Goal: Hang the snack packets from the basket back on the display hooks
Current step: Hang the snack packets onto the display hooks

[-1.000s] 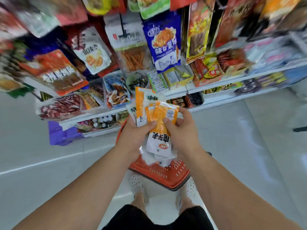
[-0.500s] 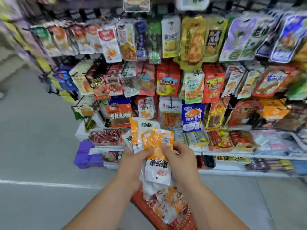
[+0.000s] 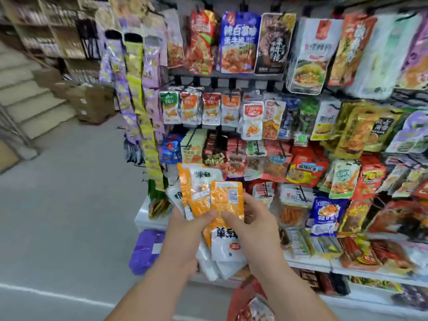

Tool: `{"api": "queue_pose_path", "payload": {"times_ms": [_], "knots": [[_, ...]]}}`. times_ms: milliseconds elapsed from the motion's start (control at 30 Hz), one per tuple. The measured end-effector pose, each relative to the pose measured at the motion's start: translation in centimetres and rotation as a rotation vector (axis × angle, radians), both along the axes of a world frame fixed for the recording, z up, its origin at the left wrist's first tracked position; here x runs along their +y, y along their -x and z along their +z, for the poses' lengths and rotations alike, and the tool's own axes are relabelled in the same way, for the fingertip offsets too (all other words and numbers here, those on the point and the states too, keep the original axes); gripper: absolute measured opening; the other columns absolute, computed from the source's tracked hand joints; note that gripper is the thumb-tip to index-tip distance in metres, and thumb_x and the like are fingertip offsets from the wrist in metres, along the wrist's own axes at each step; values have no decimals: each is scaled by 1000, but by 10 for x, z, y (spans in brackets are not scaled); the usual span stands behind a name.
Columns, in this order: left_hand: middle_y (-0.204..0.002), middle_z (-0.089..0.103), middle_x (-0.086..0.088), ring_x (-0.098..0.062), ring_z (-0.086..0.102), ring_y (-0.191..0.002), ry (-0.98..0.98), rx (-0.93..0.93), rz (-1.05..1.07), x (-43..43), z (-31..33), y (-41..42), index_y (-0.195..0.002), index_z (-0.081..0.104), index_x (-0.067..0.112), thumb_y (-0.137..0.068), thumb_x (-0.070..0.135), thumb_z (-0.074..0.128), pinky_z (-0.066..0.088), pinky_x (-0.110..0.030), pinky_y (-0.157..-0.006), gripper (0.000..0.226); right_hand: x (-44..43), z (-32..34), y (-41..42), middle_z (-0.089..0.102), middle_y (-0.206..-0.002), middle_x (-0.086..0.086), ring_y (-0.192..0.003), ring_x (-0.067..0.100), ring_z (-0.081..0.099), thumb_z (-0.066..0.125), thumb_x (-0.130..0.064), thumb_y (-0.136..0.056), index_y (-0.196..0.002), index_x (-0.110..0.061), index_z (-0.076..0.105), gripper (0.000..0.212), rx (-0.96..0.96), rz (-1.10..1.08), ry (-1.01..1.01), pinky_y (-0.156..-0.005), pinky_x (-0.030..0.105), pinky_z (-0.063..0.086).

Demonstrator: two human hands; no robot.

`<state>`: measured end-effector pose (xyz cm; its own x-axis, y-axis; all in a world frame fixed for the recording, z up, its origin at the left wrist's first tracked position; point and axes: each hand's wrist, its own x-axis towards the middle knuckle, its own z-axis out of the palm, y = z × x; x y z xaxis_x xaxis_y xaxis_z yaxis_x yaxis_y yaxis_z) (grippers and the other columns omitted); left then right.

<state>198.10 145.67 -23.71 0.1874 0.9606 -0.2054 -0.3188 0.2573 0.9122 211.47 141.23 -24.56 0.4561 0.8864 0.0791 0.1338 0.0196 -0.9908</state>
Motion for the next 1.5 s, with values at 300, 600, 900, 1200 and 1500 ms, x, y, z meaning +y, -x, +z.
{"api": "queue_pose_path", "payload": {"times_ms": [300,600,900,1200,1500], "knots": [[-109,79,-11,-35,76,-104,-6,-43,215,75,17,58,-123,65,17,-84,-9,76,55,-64,-98,48,58,9,24,24,-162,-29,-150,-4,26,65,-41,-98,-134,-41,62,35,-535,395,-164,-114,23,33],[-109,79,-16,-33,78,-95,-139,-35,252,173,84,77,-125,64,9,-87,-10,71,62,-46,-79,43,184,60,26,28,-163,-29,-148,-7,30,85,-35,-78,-146,-41,54,75,-766,517,-435,-117,16,31],[-113,78,-17,-40,75,-104,-260,-119,304,255,138,89,-125,65,14,-89,-9,67,57,-57,-93,43,306,106,35,60,-138,-5,-127,1,49,74,-3,-75,-121,-19,75,49,-864,377,-851,-111,8,28],[-104,81,-8,-25,79,-88,-341,-169,253,348,167,110,-120,65,18,-93,-5,68,64,-38,-66,35,362,185,38,72,-104,-22,-92,9,66,65,-29,-93,-104,-25,80,19,-871,111,-986,-85,25,47],[-107,80,-6,-25,79,-91,-521,-281,63,434,235,151,-126,64,21,-92,-6,68,65,-40,-68,43,396,290,96,68,-78,-12,-71,2,59,61,-19,-102,-91,-26,64,13,-514,-27,-868,-67,20,47]]}}
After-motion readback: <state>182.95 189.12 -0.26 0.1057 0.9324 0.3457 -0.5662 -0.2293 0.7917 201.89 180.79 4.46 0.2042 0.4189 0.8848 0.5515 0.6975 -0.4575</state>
